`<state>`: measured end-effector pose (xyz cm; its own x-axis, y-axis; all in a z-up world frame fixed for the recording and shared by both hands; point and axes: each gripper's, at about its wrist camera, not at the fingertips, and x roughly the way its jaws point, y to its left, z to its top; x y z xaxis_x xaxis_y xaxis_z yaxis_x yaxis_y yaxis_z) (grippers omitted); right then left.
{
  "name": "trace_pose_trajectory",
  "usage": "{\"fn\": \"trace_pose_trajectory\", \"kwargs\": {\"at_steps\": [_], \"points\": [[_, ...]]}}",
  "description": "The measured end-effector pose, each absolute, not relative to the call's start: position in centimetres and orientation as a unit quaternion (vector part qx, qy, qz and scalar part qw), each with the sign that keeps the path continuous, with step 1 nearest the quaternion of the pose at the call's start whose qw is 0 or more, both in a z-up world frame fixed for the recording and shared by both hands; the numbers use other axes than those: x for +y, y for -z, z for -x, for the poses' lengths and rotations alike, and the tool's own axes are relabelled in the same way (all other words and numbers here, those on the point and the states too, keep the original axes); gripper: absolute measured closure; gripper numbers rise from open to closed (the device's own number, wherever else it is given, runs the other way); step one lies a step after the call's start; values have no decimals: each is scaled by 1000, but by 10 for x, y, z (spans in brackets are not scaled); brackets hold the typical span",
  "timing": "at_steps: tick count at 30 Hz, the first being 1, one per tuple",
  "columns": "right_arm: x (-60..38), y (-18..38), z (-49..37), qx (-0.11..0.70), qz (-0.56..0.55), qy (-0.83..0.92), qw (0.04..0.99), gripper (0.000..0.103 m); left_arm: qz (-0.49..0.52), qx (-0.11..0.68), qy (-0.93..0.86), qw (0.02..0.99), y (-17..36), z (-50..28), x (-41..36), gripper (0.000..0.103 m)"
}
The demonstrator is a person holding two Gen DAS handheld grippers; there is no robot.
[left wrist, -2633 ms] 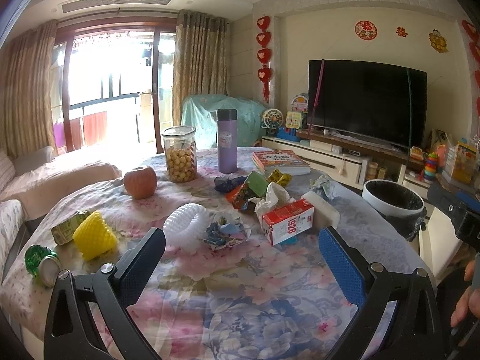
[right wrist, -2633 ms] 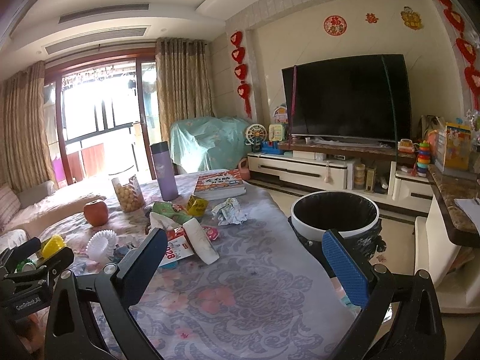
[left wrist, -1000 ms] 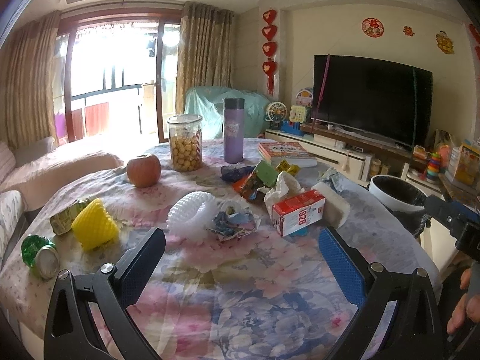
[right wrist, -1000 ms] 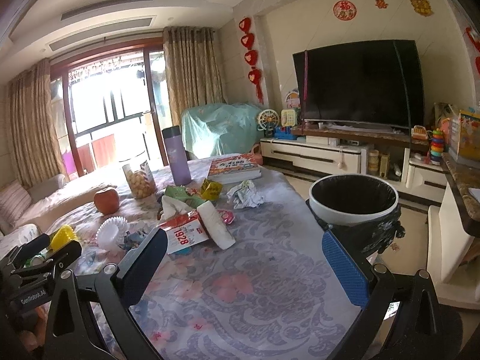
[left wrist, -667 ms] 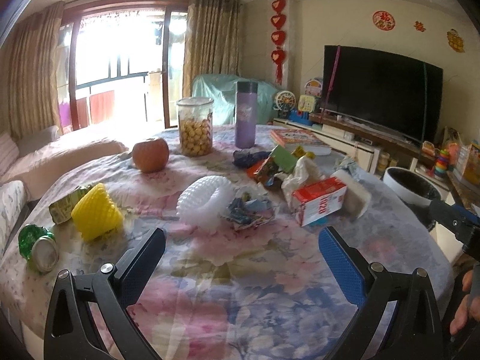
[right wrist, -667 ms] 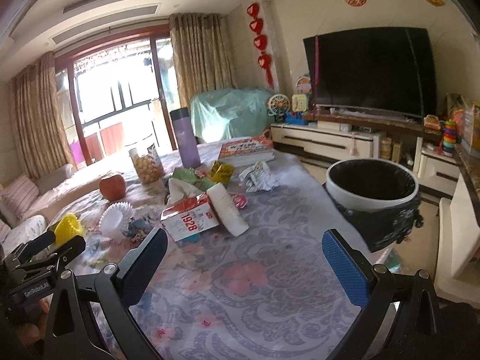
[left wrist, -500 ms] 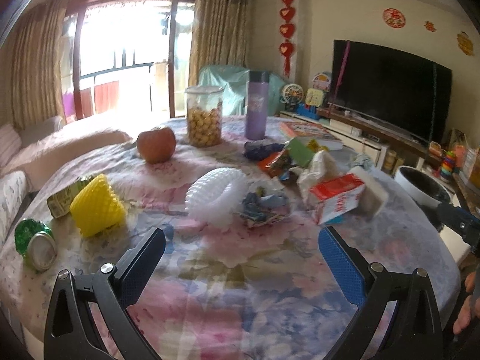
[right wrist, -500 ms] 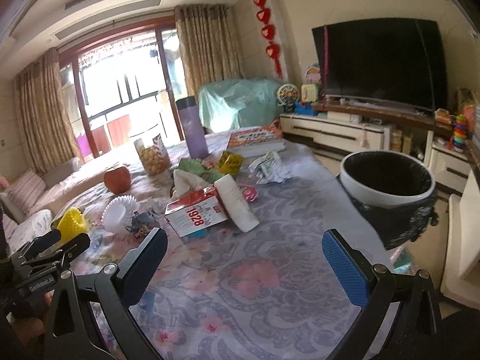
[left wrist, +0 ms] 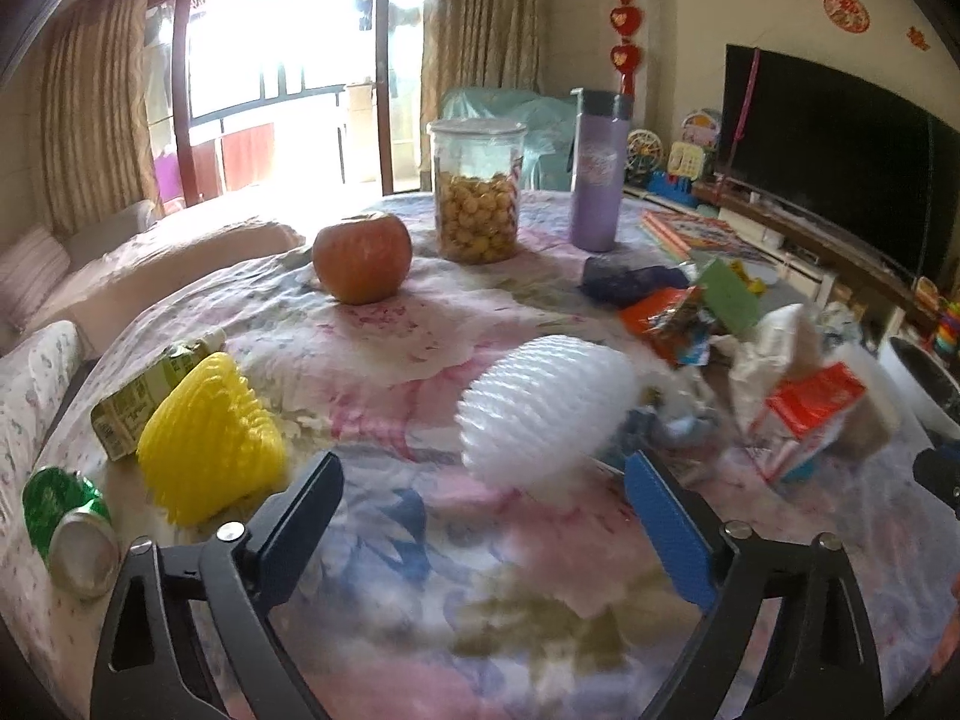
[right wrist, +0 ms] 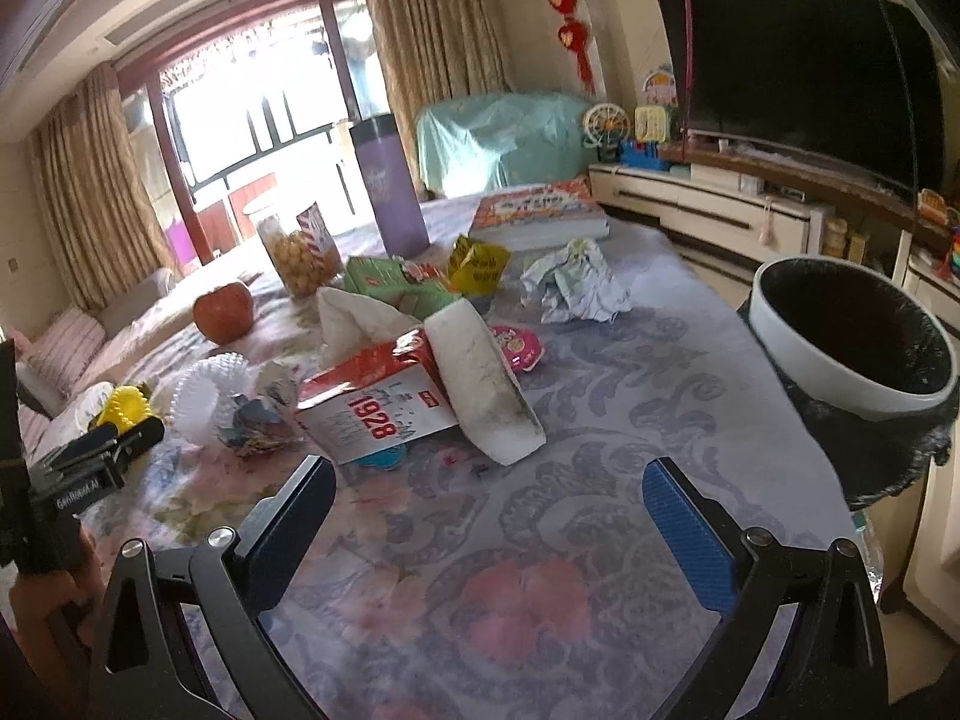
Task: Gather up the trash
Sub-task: 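Grasp the white mesh sleeve with left tool while right tool grasps the paper towel roll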
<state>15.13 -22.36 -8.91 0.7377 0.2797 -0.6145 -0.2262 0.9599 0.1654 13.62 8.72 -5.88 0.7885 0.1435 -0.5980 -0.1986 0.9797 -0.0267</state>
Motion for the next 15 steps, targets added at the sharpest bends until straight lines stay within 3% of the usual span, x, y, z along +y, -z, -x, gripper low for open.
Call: {"fn": "trace_pose_trajectory", "kwargs": {"at_steps": [3, 4, 9, 11, 13, 15], "points": [[-221, 95, -165, 349, -36, -136, 927, 7, 53, 327, -87, 940, 65, -152, 92, 18], [-220, 97, -170, 353, -33, -134, 926, 11, 57, 334, -83, 937, 67, -157, 93, 26], [-219, 107, -191, 376, -37, -132, 917, 30, 68, 357, -65, 930, 75, -179, 101, 47], [-218, 111, -197, 391, -41, -137, 909, 54, 73, 366, -54, 926, 78, -187, 104, 70], [-219, 115, -202, 405, -50, -147, 901, 73, 76, 375, -46, 923, 83, -194, 107, 84], [-222, 114, -199, 399, -57, -148, 903, 73, 79, 371, -46, 924, 83, -196, 110, 90]]}}
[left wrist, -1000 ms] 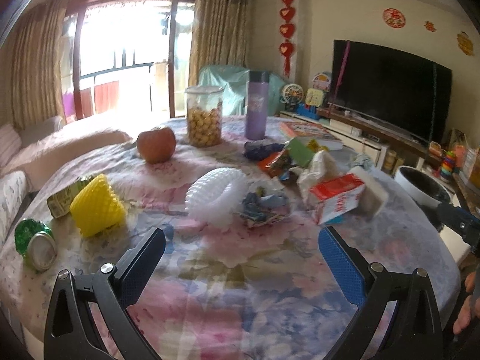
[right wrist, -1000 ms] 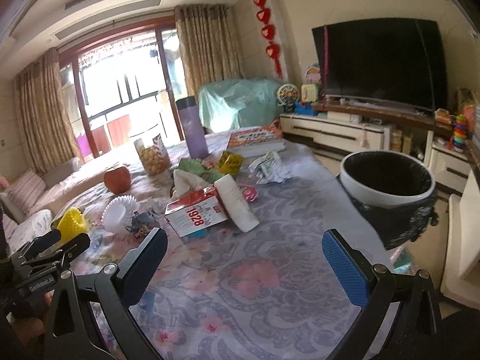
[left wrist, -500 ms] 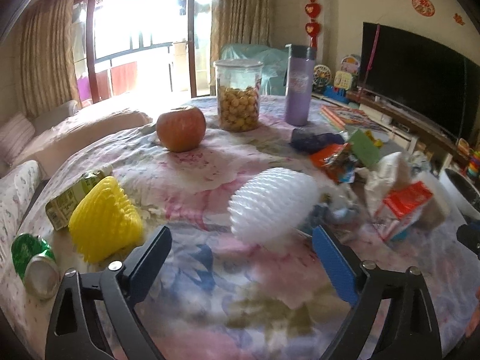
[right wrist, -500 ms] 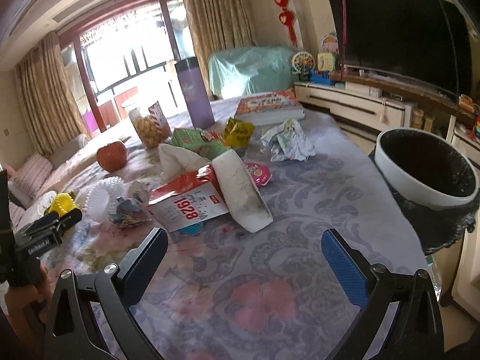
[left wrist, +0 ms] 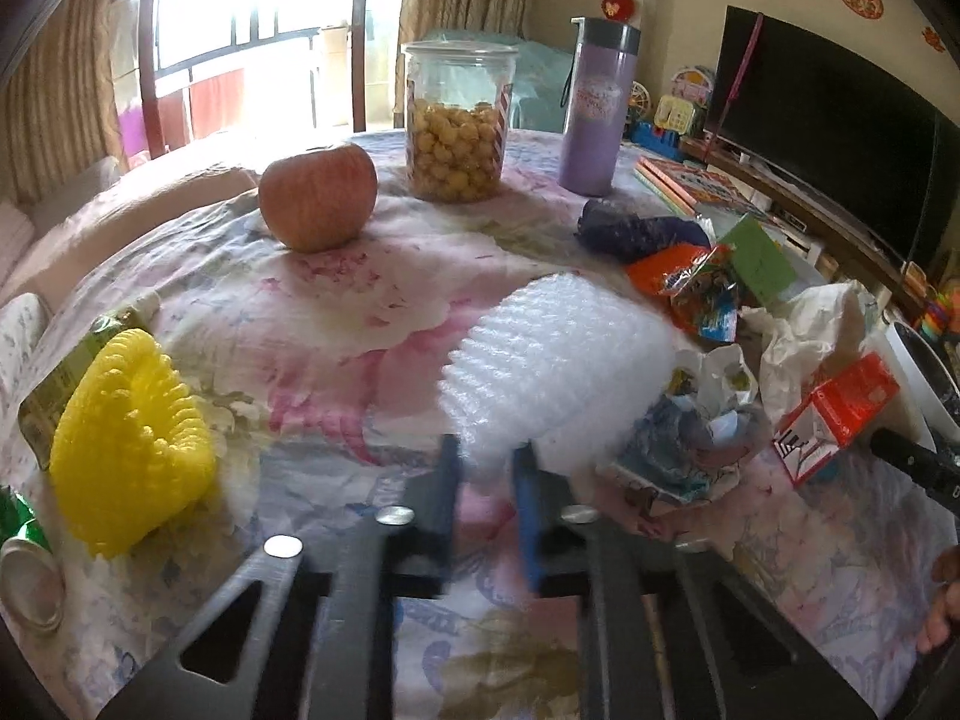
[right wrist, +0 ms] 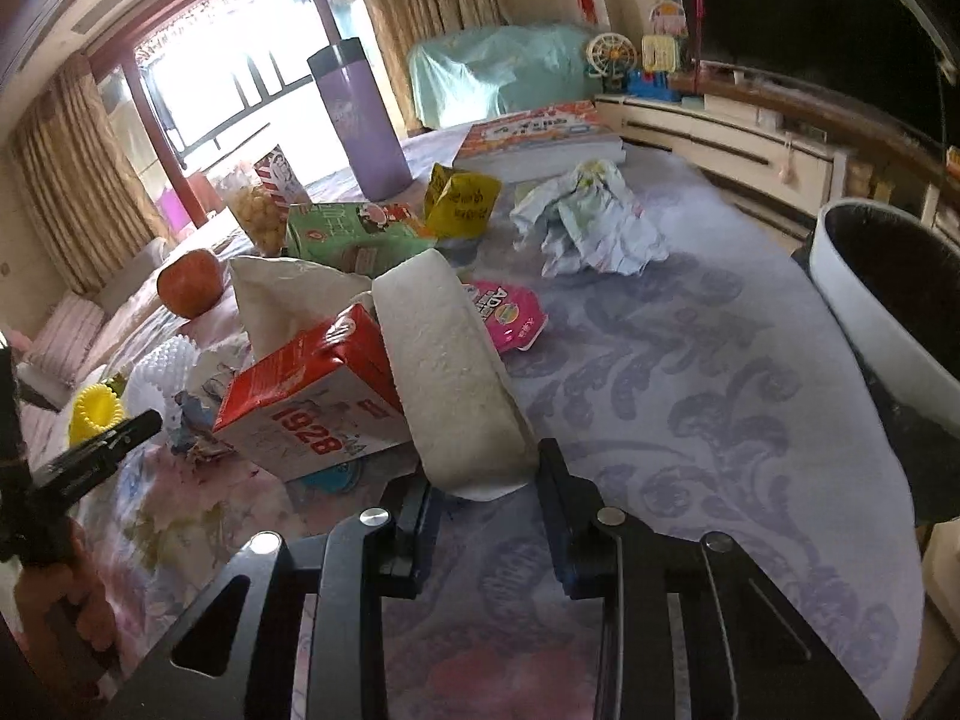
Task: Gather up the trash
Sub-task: 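Grasp the white mesh sleeve with left tool while right tool grasps the paper towel roll, then carry both items over the trash bin and open both tools to drop them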
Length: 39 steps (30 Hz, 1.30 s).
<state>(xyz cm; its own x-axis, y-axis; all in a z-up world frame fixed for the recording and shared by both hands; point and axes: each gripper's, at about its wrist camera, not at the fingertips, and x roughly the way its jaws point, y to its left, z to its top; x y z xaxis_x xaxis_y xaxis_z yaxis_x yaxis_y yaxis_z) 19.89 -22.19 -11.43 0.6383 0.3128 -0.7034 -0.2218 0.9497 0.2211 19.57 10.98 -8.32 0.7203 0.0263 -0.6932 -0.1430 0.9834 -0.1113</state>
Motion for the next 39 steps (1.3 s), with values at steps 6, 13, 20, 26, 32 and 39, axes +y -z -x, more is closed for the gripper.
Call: {"fn": "trace_pose_trajectory", "kwargs": {"at_steps": [6, 13, 20, 26, 32, 39], "points": [[-236, 102, -187, 378, -73, -151, 911, 73, 76, 337, -48, 937, 67, -176, 105, 92], [-263, 90, -172, 361, -87, -139, 918, 73, 66, 317, 2, 946, 45, -158, 71, 92], [-297, 80, -158, 354, -99, -118, 923, 73, 45, 307, 60, 949, 29, -152, 24, 92], [-328, 74, -151, 348, -109, -93, 927, 73, 23, 307, 109, 945, 23, -156, -16, 92], [-358, 74, -147, 347, -119, -66, 928, 73, 4, 318, 146, 937, 26, -171, -53, 92], [-389, 72, -145, 344, -131, -40, 929, 73, -16, 334, 173, 926, 37, -207, -86, 92]]}}
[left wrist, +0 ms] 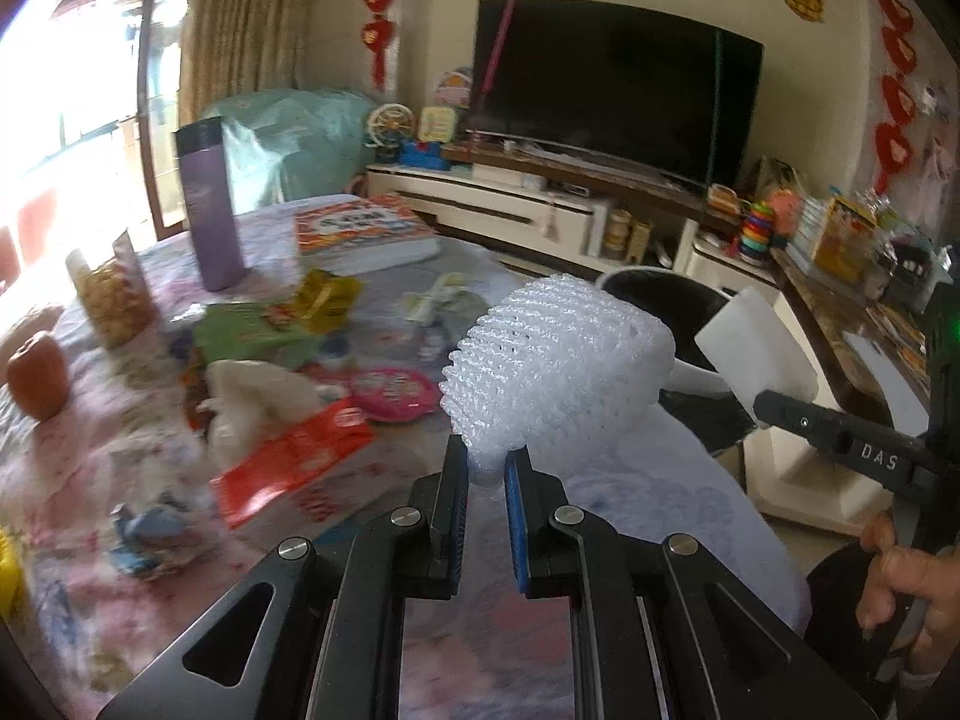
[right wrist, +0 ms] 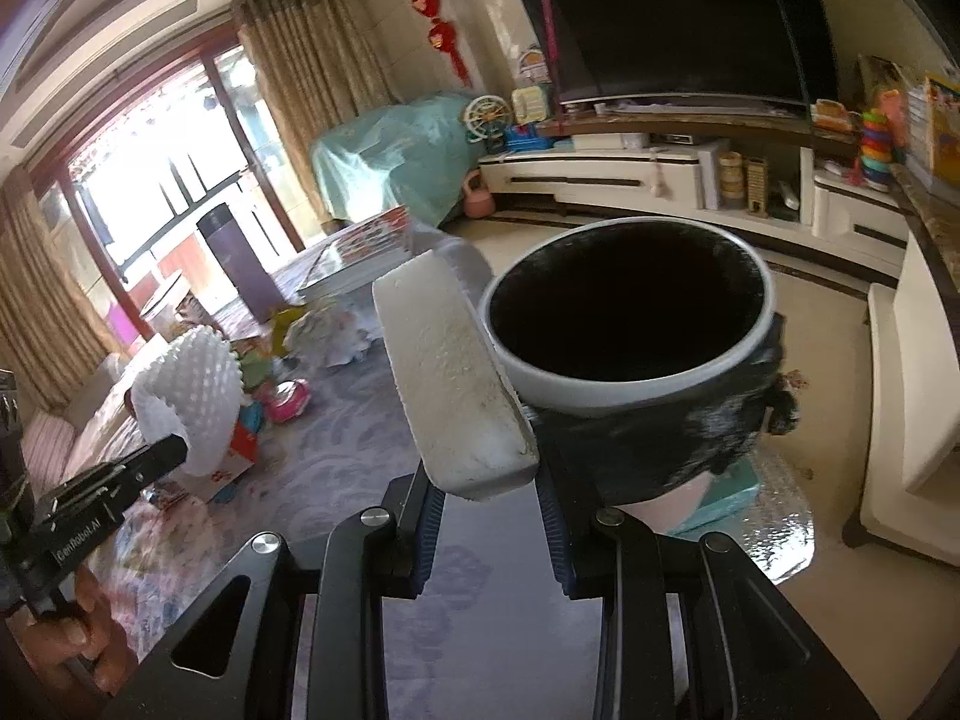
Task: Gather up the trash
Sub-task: 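Carry both items over the trash bin and open both tools to drop them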
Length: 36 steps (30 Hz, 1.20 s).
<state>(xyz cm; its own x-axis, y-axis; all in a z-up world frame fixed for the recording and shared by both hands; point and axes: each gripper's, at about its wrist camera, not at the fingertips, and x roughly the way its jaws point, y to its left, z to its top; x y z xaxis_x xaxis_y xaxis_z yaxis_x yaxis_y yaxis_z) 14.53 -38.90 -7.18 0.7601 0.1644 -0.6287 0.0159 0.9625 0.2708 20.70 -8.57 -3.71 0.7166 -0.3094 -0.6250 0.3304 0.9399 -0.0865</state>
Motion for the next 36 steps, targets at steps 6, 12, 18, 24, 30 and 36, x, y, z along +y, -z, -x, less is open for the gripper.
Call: {"fn": "trace_pose_trajectory", "kwargs": {"at_steps": [6, 12, 18, 24, 30, 36], "points": [[-410, 69, -149, 344, -137, -21, 928, 73, -27, 341, 194, 919, 42, -233, -112, 92], [-428, 69, -157, 349, -140, -8, 927, 73, -34, 343, 206, 916, 45, -259, -132, 92], [-442, 69, -170, 355, -145, 1, 924, 73, -43, 347, 215, 912, 47, -282, -162, 92], [-458, 65, -184, 358, -146, 8, 922, 73, -50, 351, 224, 908, 49, -308, -188, 92], [-468, 63, -199, 365, -146, 11, 919, 72, -57, 360, 233, 902, 52, -336, -215, 91], [-476, 65, -212, 375, -153, 11, 914, 72, -65, 366, 233, 898, 53, -363, -236, 91]]}}
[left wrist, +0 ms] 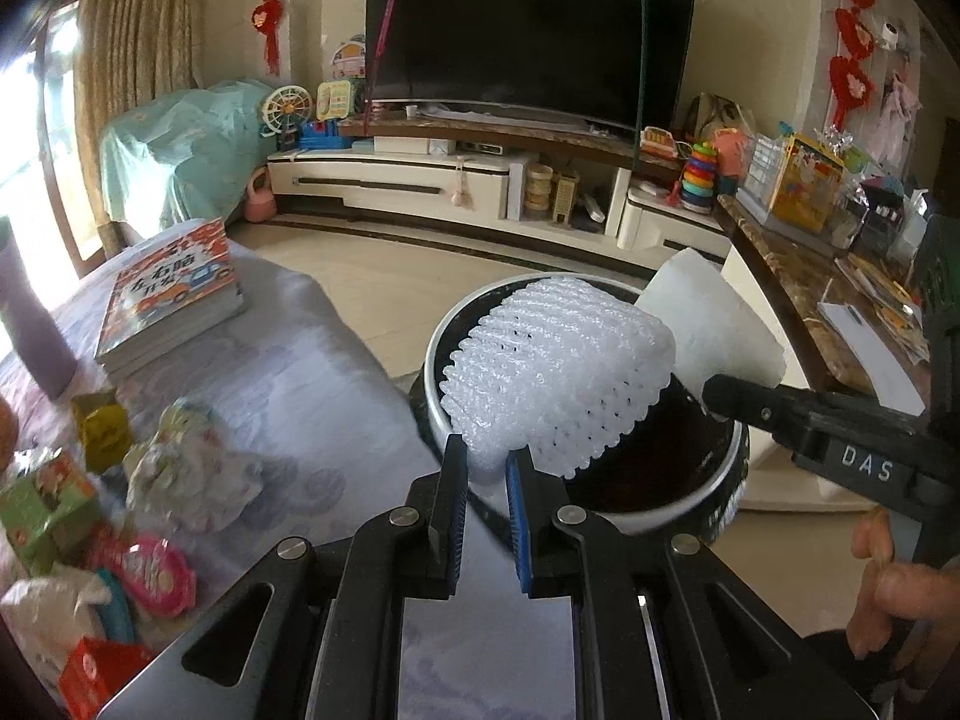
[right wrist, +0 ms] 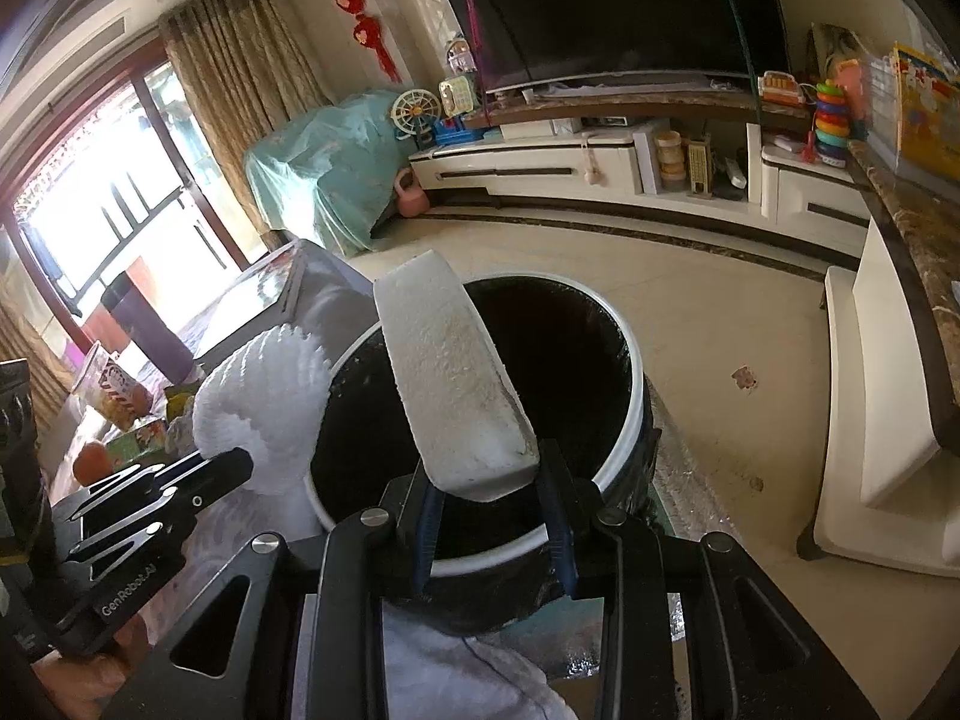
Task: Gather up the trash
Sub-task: 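Carry both items over the trash bin and open both tools to drop them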
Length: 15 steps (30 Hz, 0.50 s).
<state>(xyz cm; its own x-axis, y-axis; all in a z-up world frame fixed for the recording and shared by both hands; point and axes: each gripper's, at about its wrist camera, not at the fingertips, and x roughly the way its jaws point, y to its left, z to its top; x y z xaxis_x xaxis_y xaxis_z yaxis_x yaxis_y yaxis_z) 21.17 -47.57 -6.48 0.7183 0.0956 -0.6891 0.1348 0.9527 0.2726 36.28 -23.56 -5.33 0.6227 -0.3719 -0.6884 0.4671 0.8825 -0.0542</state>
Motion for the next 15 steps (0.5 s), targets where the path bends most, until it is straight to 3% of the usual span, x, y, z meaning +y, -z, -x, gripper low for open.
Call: {"fn": "trace_pose_trajectory", "kwargs": {"at_steps": [10, 15], "points": [[-483, 67, -231, 389, -148, 15, 909, 70, -76, 376, 233, 894, 60, -392, -261, 91], [-487, 71, -239, 397, -145, 18, 906, 70, -75, 383, 233, 891, 64, -401, -268, 85]]}}
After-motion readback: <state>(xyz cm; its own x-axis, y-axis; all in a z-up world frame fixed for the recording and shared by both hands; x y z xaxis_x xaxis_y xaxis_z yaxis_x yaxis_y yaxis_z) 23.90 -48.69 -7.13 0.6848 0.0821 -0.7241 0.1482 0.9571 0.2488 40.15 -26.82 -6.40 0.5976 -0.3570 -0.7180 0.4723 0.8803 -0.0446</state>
